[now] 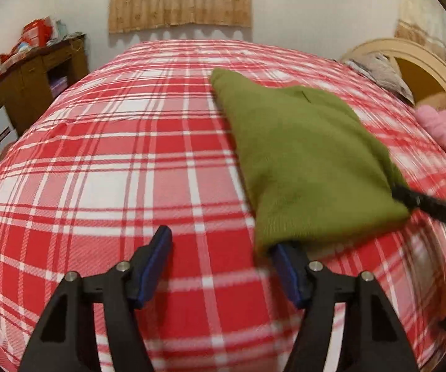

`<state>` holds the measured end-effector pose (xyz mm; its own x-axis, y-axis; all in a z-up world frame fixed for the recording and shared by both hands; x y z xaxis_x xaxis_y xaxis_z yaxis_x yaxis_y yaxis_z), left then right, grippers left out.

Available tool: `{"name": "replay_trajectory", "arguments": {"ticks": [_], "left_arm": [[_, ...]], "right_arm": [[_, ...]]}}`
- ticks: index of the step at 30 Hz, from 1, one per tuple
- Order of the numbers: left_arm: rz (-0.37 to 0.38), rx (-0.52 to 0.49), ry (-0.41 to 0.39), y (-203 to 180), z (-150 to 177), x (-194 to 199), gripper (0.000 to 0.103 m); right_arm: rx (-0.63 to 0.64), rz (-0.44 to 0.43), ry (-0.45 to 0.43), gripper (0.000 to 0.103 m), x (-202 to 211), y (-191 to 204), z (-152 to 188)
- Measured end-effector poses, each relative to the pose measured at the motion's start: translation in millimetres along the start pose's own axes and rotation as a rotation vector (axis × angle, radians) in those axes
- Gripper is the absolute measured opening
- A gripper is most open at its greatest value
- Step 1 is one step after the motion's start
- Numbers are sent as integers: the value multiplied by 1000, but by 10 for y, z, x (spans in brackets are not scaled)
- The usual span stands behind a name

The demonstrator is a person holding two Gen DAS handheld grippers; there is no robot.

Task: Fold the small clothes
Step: 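Fold the held sleeve over the sweater bundle with the right gripper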

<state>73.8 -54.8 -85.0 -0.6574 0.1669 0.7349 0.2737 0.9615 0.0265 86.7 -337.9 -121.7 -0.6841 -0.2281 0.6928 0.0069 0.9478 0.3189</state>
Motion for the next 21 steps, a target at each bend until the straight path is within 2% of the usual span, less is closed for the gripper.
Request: {"name": "replay_trajectory", "arguments": {"ticks": [3,5,7,10,14,16,17,19,21], "left_arm": [[-8,-44,-14,52,72,155,82],[26,-26,-40,110,4,255,82],[10,12,-84,142,-195,296,82],[-24,77,-145,124,-508,239,82],[-50,109,-129,-3,-775,-122,81],[-63,100,-96,-111,-780,-293,81],[-58,106,-87,-150,-758,-348,81],[-45,117,-92,-174,-713,-356,81],[-53,110,-99,-226,-667,-365,82]], "right_arm": [[10,21,-46,12,196,47,-78],[61,84,-116,12,355,134,-197],[122,84,-159,12,408,288,-371],[180,43,-147,12,246,496,-559],[220,17,-81,12,-164,626,-691],[210,41,0,12,-430,497,-673],[180,56,33,7,-535,375,-634],[104,-11,4,0,-541,131,-604],[40,-37,-12,0,-508,-12,-638]]}}
Point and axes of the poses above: each gripper's, at about its wrist camera, not at the fingertips, and x roughly against the way its jaws point, y to its left, z to its underside, the point moved 3 cm from there along -x, roughly the way its jaws point, and after that the axes turned 8 degrees about -z, right-handed, at the moved point
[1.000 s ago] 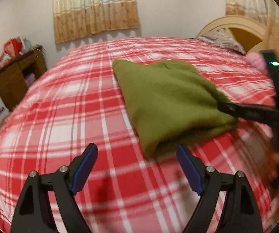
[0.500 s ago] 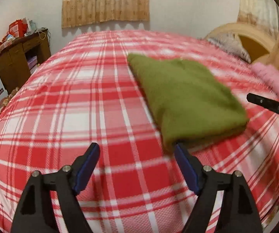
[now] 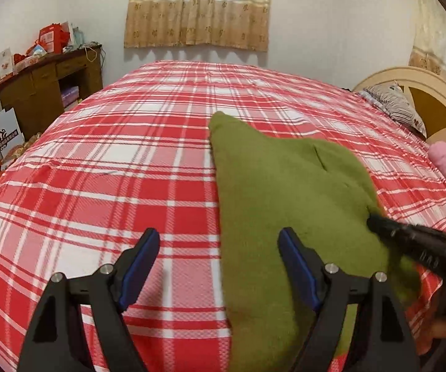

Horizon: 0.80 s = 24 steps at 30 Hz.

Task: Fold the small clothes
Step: 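Fold the held sleeve over the sweater bundle with the right gripper, then grasp the bundle edge with the left gripper while the right gripper holds the sleeves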

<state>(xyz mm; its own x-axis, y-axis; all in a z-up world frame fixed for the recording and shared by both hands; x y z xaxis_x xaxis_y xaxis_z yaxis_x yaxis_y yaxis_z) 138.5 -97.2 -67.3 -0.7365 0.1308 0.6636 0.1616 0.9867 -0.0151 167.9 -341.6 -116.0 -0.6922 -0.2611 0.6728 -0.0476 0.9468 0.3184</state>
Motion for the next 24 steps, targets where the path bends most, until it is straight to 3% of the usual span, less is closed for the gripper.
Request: {"name": "replay_trajectory", "arguments": {"ticks": [8,12,14,17,24], "left_arm": [[-22,-55,10,-146,-13,2,84],[-38,-60,8,-149,-14,1,84],[-42,-64,7,-148,-16,5,84],[-50,-75,9,-154,-21,16,84],[-1,-89,14,-83,-64,135,83]], "right_arm": [[-33,65,9,0,-28,-41,-189],[18,117,-110,2,221,117,-284],[23,114,-101,2,188,115,-321],[3,87,-16,2,-76,8,-253],[60,101,-116,2,-3,7,-53]]}}
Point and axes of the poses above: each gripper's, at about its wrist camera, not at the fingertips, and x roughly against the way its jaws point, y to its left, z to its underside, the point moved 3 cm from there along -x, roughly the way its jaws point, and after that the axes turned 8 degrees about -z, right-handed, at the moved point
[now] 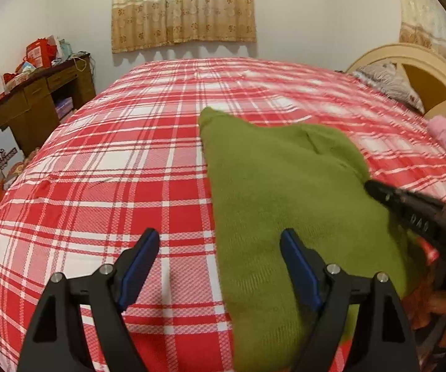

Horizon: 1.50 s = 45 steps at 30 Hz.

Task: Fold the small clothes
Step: 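Grasp the bundle edge with the left gripper while the right gripper holds the sleeves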

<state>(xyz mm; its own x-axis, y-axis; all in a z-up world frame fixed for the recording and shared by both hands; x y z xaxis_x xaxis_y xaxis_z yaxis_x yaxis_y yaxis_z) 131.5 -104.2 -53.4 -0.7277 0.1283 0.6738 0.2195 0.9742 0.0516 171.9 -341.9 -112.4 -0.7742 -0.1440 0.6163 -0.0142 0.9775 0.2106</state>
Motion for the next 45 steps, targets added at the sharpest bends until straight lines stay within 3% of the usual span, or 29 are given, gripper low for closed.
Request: {"name": "replay_trajectory", "arguments": {"ticks": [1,3,5,6,8,12,17,20,23,27,32,36,38,40,41,45], "left_arm": [[20,16,-12,40,-24,41,83],[54,48,-45,126,-109,96,82],[61,54,-65,146,-210,85,82],[54,53,-73,147,-290,48,83],[66,58,-72,131,-391,-49,83],[157,128,44,79,-539,-483,83],[231,177,187,-61,-360,-924,82],[293,227,188,13,-301,-913,83],[278,172,164,-48,-273,-857,83],[281,170,160,-71,-266,-827,83],[284,168,155,-31,-266,-832,83],[287,172,154,-15,-263,-842,83],[280,169,153,-18,-261,-843,83],[279,169,153,-22,-263,-846,83],[281,170,152,-22,-260,-846,83],[283,172,152,-27,-268,-841,84]], "right_arm": [[-6,-4,-25,3,66,-6,40],[-42,-1,-60,20,167,-57,88],[-114,34,-87,78,236,-197,120],[-151,34,-100,80,267,-266,139],[-209,5,-112,80,289,-373,156],[-282,-49,-86,80,215,-494,184],[-308,-77,-84,80,199,-540,222],[-324,-96,-82,80,176,-557,227],[-338,-109,-79,80,168,-576,237],[-342,-110,-58,80,155,-576,194],[-299,-192,-65,80,172,-463,-96],[-242,-225,0,80,-77,-384,-308],[-232,-192,81,80,-297,-394,-273],[-263,-231,137,80,-471,-426,-155],[-264,-244,102,80,-436,-439,-144],[-241,-267,108,80,-440,-393,-128]]}}
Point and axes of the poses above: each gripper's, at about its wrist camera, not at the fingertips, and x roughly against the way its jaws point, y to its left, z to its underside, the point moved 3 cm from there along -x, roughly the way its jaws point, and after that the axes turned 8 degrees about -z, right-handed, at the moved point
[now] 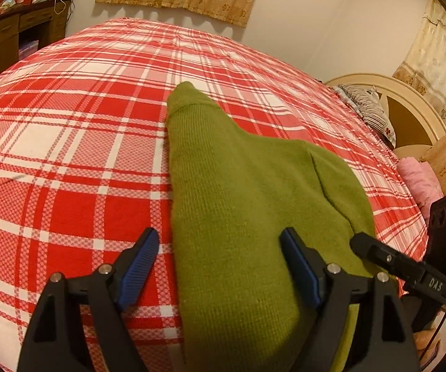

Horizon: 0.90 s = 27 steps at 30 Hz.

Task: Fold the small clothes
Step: 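Grasp the bundle edge with the left gripper while the right gripper holds the sleeves, then lift the sweater bundle with both grippers and fold it in half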

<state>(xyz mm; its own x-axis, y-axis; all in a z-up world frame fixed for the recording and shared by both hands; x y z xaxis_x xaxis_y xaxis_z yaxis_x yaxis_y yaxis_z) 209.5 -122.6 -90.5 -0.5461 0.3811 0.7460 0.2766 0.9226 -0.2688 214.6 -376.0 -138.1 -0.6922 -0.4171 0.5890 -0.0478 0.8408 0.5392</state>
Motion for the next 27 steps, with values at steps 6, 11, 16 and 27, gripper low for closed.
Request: {"name": "replay_trajectory", "arguments": {"ticks": [6,11,16,27], "left_arm": [[15,11,-3,20,0,3,83],[26,15,-1,30,-5,-5,84],[13,4,3,6,-4,-11,86],[-52,-78,-14,-142,-6,-23,71]], "right_arm": [[74,-31,-7,54,-16,113,34],[1,-60,-4,57,-31,-3,24],[-41,-100,2,60,-14,-61,36],[47,-31,28,54,-93,100,22]]}}
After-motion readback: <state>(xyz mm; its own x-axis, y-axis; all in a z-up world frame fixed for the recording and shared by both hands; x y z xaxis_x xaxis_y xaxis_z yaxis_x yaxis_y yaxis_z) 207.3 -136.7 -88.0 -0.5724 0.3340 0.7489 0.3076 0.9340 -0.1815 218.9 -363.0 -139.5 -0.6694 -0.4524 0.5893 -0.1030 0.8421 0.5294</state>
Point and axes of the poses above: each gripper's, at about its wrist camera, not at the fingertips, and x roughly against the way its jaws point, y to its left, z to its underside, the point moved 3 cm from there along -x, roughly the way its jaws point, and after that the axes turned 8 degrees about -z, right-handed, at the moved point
